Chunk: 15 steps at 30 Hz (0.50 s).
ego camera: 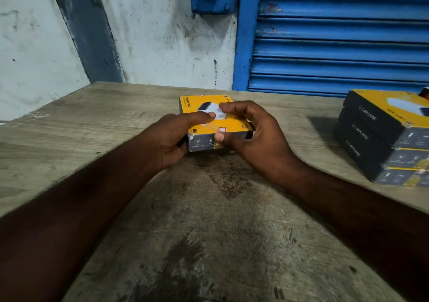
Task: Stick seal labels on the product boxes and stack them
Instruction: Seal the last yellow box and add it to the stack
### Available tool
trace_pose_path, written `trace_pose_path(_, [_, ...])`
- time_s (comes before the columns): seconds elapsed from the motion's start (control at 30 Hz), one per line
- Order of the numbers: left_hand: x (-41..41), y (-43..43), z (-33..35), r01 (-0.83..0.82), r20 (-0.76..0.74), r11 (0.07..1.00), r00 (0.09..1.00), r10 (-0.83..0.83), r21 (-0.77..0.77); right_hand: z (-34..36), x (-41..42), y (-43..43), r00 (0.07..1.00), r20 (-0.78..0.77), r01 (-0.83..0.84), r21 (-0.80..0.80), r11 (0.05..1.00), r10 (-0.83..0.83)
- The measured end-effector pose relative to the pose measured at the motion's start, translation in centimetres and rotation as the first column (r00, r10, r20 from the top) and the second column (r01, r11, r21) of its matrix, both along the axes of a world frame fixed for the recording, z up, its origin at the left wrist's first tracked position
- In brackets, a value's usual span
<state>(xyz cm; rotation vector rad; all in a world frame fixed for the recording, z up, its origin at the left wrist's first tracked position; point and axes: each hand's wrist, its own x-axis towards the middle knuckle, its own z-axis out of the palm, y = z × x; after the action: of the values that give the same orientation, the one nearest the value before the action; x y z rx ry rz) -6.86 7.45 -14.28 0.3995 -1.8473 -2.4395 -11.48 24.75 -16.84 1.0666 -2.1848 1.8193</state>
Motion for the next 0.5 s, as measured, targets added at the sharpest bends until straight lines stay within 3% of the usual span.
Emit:
trace_pose_path(0.3, [0.1,0.3,0.2,0.026,0.029,1.0,0.999,-0.025,-0.005,0.0,-0.4,0.3,1.0,0.002,0.009,0.007,1.0,-0.009])
trace_pose_path(0.5, [0.7,0.0,1.2,0.008,0.018,0.997,1.0,-0.009,0.077,0.3,-0.5,0.8,0.999,-0.006,-0.046,-0.027,0.999,0.046])
